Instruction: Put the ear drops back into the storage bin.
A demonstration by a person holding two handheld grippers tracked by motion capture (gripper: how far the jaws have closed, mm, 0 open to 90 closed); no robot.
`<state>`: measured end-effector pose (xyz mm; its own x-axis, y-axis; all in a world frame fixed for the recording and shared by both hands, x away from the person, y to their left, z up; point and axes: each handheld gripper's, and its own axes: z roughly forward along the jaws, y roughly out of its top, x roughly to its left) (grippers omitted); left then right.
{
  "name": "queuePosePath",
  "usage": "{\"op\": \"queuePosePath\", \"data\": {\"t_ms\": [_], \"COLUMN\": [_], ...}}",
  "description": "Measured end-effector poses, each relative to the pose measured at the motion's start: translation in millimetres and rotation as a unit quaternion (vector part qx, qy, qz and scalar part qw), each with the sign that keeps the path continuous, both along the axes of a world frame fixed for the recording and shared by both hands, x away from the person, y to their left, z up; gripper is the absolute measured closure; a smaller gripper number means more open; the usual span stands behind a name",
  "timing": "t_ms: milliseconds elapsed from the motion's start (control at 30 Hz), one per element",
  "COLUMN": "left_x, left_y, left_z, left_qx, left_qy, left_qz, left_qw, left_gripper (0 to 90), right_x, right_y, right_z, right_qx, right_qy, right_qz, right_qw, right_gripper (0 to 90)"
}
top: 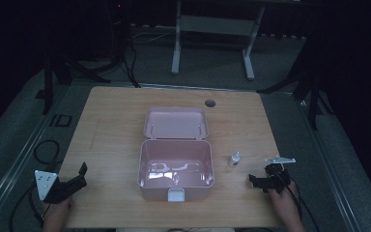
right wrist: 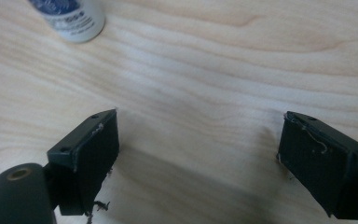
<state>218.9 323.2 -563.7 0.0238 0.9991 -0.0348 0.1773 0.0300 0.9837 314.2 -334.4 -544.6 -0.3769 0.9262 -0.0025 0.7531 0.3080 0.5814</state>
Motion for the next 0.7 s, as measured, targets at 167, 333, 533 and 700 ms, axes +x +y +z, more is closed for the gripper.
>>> {"op": "queuePosePath", "data": {"t_ms": [167, 333, 533, 700], "left_x": [0.1, 0.1, 0.0, -0.3], "left_y": [0.0, 0.2, 0.2, 0.4], "left_z": [-0.1, 0.0, -0.1, -0.1], "left_qx": [-0.003, -0.004, -0.004, -0.005], "left_qy": [-0.001, -0.001, -0.001, -0.001], "left_qz": [-0.001, -0.002, -0.003, -0.002], "left_qw": [1.0, 1.0, 1.0, 1.0], "left_gripper": [0.5, 0.5, 0.5, 0.5], "right_x": [0.4, 0.7, 0.7, -0.5], "right_y": [4.5, 10.3, 13.4, 12.6], "right_z": [11.0, 18.6, 27.6, 33.4], "right_qx": [-0.011, -0.019, -0.052, -0.079], "right_qy": [0.037, 0.093, 0.134, 0.17], "right_qz": [0.022, 0.044, 0.064, 0.084], "right_qw": [0.999, 0.9945, 0.9876, 0.9787], "right_gripper": [12.0, 12.0, 12.0, 12.1]}}
